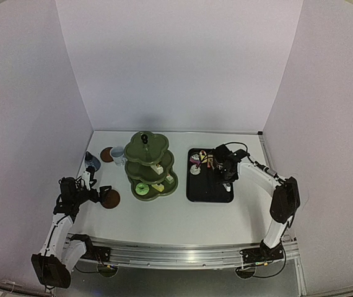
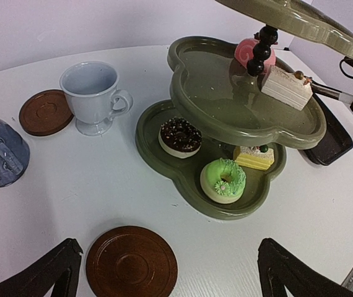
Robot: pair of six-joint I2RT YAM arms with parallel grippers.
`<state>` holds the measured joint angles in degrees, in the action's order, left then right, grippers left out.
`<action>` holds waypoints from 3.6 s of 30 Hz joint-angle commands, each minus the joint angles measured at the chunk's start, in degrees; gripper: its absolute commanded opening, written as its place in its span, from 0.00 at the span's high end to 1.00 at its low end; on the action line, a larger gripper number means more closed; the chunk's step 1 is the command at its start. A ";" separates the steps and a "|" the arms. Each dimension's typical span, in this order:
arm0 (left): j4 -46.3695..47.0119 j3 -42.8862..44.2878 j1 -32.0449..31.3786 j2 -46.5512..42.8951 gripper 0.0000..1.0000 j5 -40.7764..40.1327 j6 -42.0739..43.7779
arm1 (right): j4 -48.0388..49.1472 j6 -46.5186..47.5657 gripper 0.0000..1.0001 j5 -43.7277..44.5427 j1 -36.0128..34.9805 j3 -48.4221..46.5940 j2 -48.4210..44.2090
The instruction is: Serve the afternoon tea
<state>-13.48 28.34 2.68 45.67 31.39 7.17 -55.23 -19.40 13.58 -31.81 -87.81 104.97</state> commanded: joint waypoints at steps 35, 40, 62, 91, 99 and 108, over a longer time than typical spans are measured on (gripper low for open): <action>1.76 0.05 0.26 -0.72 0.00 -0.07 0.79 | 3.72 -0.01 1.00 -1.61 0.98 -0.04 -0.67; 2.14 -0.15 0.28 -0.49 0.00 0.26 0.72 | 3.74 -0.85 1.00 -2.21 1.05 1.56 -3.11; 2.15 -0.21 0.29 -0.85 0.00 0.29 0.69 | 3.64 -0.80 1.00 -2.30 0.85 3.64 -11.77; 0.67 2.27 1.28 -1.89 0.00 -3.10 -1.67 | 6.89 28.29 1.00 -5.69 -31.86 -48.19 5.40; 1.48 1.96 2.00 -1.67 0.00 -6.81 -1.90 | 6.03 30.34 1.00 -5.69 -37.16 -41.69 5.70; 1.53 1.63 2.00 -1.79 0.00 -5.94 -1.47 | -3.41 28.55 1.00 2.31 -37.89 -40.66 10.04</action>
<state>-13.50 28.38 4.36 44.51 25.69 5.89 -55.83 9.63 11.22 -69.93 -126.87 113.23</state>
